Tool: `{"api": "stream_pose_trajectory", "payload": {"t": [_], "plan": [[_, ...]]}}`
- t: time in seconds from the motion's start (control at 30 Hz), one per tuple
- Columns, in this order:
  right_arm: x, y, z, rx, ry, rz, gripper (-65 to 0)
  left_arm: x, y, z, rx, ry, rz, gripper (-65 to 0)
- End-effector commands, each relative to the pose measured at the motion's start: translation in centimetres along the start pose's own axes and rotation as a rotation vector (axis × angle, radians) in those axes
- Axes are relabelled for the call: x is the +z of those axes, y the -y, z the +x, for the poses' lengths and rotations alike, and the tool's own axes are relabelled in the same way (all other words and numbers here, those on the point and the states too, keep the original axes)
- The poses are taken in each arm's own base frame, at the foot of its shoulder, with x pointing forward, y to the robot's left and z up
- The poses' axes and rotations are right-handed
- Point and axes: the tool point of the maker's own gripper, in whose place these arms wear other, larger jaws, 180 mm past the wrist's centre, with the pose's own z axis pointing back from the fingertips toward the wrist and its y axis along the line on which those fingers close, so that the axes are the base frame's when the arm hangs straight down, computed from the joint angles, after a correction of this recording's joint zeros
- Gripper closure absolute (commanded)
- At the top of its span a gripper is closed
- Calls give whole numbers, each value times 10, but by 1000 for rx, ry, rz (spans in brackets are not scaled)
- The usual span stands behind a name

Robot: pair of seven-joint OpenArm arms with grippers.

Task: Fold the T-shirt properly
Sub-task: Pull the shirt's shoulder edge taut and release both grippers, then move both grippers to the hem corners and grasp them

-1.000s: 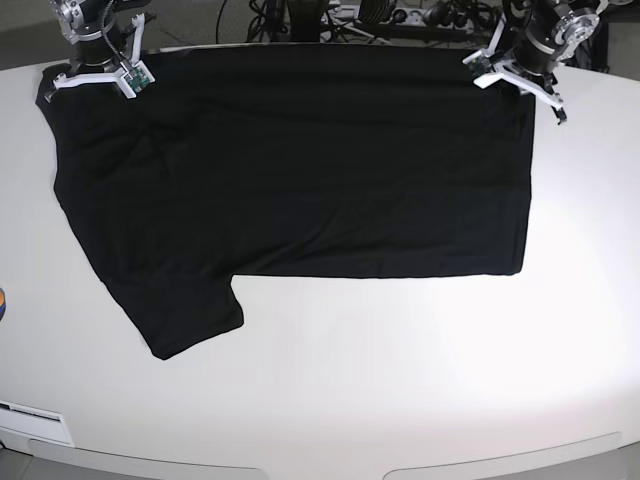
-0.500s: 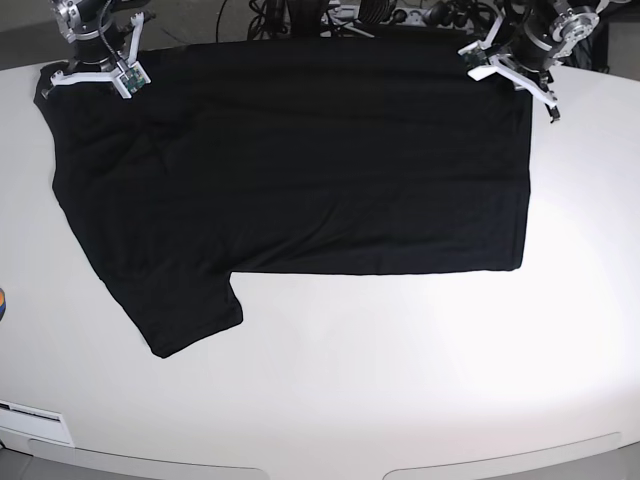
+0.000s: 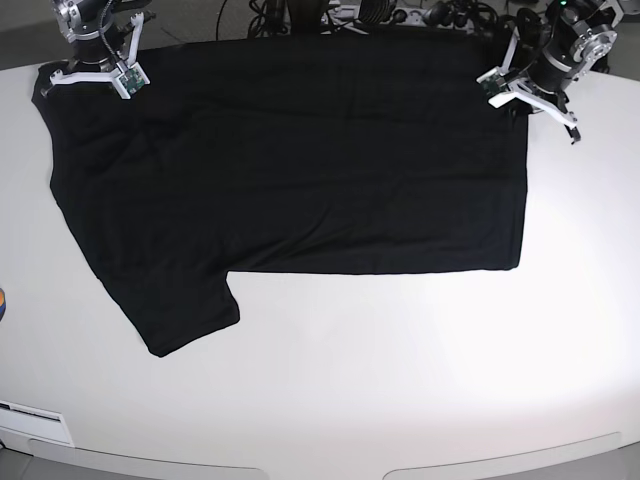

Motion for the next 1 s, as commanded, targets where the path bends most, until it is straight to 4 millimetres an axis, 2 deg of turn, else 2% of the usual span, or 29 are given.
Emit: {"api": "stream_pose_trajectory", "payload": {"t": [0.0, 0.17, 0.23, 0.3, 0.4, 0.47, 0.53, 0.63, 0.73, 0.83, 0.93, 0.97], "plan": [[3, -21, -22, -1, -102, 93, 0, 2, -8, 5, -15, 23, 23, 0], [8, -25, -11, -10, -72, 105, 0, 1, -17, 8, -15, 33, 49, 0], [11, -15, -2, -28, -42, 54, 0, 0, -27, 11, -6, 41, 80, 0], [17, 4, 12, -36, 4, -38, -3, 0, -41, 14, 30, 51, 130, 0], [33, 28, 36, -40, 89, -149, -121, -1, -55, 20, 95, 72, 159, 0], [45, 38, 51, -51, 143, -190, -216, -1, -65, 25, 157, 98, 168, 0], [54, 46, 65, -42, 198, -227, -284, 0, -80, 30, 247, 128, 191, 0], [63, 64, 74, -24, 247, -327, -292, 4, -105, 35, 336, 168, 235, 0], [70, 79, 77, -9, 265, -422, -292, 15, -143, 35, 458, 222, 318, 0], [71, 82, 75, -21, 257, -438, -292, 26, -182, 20, 631, 285, 396, 0], [70, 82, 73, -24, 248, -440, -292, 13, -200, -15, 816, 300, 370, -4], [70, 82, 74, -24, 249, -440, -292, 5, -205, -28, 891, 305, 358, -29]]}}
